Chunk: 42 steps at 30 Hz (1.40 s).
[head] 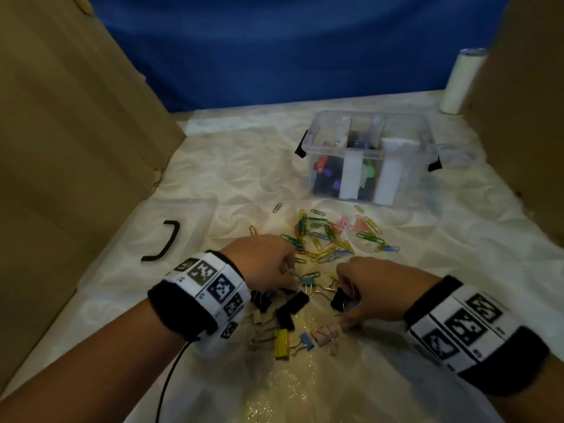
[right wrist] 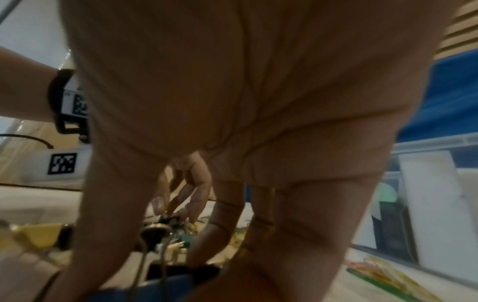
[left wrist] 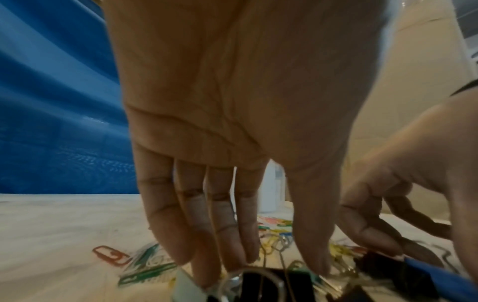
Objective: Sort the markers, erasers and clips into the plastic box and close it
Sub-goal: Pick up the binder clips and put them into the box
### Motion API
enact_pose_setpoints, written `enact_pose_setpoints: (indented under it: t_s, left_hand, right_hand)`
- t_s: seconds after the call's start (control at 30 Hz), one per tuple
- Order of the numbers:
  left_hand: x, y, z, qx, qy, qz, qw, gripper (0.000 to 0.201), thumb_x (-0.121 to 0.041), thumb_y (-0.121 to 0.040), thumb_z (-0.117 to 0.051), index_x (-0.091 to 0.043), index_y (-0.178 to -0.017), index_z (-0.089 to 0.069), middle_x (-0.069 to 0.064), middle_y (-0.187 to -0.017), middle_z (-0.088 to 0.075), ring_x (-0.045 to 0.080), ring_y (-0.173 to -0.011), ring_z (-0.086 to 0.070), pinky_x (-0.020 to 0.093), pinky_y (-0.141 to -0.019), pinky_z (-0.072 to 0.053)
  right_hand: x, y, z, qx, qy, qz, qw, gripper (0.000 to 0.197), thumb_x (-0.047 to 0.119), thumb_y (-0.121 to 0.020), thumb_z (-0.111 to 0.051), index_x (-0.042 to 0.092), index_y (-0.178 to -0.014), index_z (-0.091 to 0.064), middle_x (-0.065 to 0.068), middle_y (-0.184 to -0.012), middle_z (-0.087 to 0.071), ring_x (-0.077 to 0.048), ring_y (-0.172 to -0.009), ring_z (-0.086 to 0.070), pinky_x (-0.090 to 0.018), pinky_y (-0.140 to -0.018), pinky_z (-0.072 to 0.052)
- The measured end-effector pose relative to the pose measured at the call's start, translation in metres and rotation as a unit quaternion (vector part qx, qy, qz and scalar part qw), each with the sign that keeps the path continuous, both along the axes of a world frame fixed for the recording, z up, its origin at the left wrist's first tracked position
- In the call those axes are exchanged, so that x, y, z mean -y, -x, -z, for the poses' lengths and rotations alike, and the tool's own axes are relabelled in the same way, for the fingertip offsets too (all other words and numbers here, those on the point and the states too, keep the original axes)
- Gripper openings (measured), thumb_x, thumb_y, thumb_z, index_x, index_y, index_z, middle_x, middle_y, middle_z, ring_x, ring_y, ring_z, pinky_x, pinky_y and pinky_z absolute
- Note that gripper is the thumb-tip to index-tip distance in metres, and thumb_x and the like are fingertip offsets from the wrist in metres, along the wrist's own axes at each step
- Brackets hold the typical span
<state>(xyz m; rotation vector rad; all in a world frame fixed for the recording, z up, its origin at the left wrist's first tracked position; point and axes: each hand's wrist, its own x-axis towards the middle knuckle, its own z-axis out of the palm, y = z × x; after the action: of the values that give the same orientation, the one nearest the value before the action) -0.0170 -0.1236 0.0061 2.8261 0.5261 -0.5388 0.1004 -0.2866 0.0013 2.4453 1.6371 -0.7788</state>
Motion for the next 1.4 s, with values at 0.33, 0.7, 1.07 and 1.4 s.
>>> enact_pose_setpoints:
  t_s: [0.33,0.7,1.07,1.4]
  left_hand:
    - [-0.004,-0.002,0.017,0.035,-0.067,0.042,0.996,0.027,-0.043,-0.085,-0.059,-0.021,-0.099,-0.056,-0.001,-0.105,-0.059,0.018,-0.085,-0.05,0.03,-0.068,-0.038]
    - [-0.03,0.021,-0.001,0.21,0.135,-0.04,0.967,0.017,-0.027,-0.086,-0.065,-0.025,-0.076,-0.052,-0.002,-0.1,-0.069,0.012,-0.09,-0.064,0.031,-0.081,-0.053]
    - [-0.035,0.022,0.002,0.028,0.026,-0.062,0.997,0.028,-0.036,-0.091,-0.051,-0.016,-0.111,-0.05,0.001,-0.093,-0.055,0.019,-0.083,-0.052,0.029,-0.068,-0.04]
    - [-0.04,0.006,0.015,-0.045,-0.015,-0.039,0.998,0.051,-0.05,-0.077,-0.068,-0.004,-0.098,-0.068,0.01,-0.086,-0.062,0.024,-0.077,-0.058,0.029,-0.066,-0.042]
  right_hand:
    - [0.001,0.001,0.014,-0.032,-0.057,0.059,0.996,0.017,0.021,-0.079,-0.067,0.021,-0.078,-0.05,0.004,-0.084,-0.052,-0.013,-0.072,-0.047,-0.023,-0.058,-0.036]
    - [0.013,-0.018,0.01,-0.298,-0.249,0.263,0.883,0.013,0.009,-0.085,-0.064,0.013,-0.078,-0.053,-0.013,-0.084,-0.071,-0.02,-0.071,-0.061,-0.035,-0.061,-0.049]
    - [-0.001,0.009,0.02,-0.022,-0.029,0.129,0.991,0.051,0.058,-0.077,-0.063,0.019,-0.1,-0.042,0.003,-0.088,-0.057,-0.015,-0.077,-0.052,-0.032,-0.07,-0.045]
    - [0.003,0.008,0.009,-0.065,0.0,0.097,0.993,0.036,0.047,-0.084,-0.056,0.019,-0.104,-0.047,-0.001,-0.102,-0.06,-0.018,-0.087,-0.054,-0.032,-0.077,-0.044]
